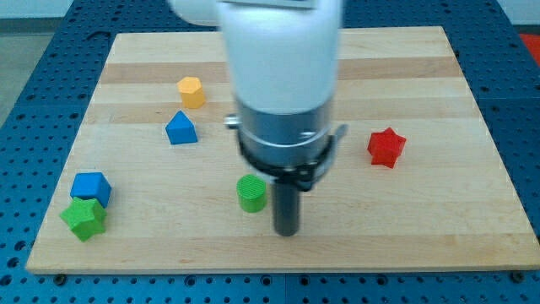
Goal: Slide the green circle slightly left
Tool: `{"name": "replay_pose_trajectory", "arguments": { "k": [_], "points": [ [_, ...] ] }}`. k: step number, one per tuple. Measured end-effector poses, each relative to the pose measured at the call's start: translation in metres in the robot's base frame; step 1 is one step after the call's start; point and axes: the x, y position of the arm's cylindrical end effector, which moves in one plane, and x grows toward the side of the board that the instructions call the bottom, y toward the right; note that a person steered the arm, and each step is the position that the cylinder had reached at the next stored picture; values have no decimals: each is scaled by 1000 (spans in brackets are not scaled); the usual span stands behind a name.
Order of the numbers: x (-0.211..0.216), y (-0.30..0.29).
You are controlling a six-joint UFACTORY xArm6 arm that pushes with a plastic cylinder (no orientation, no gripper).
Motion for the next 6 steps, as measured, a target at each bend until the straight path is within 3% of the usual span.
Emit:
{"name": "replay_pose_trajectory", "arguments": {
  "k": [2, 4, 6],
  "points": [
    [-38, -17],
    [-39, -76],
    [-89, -85]
  ]
}}
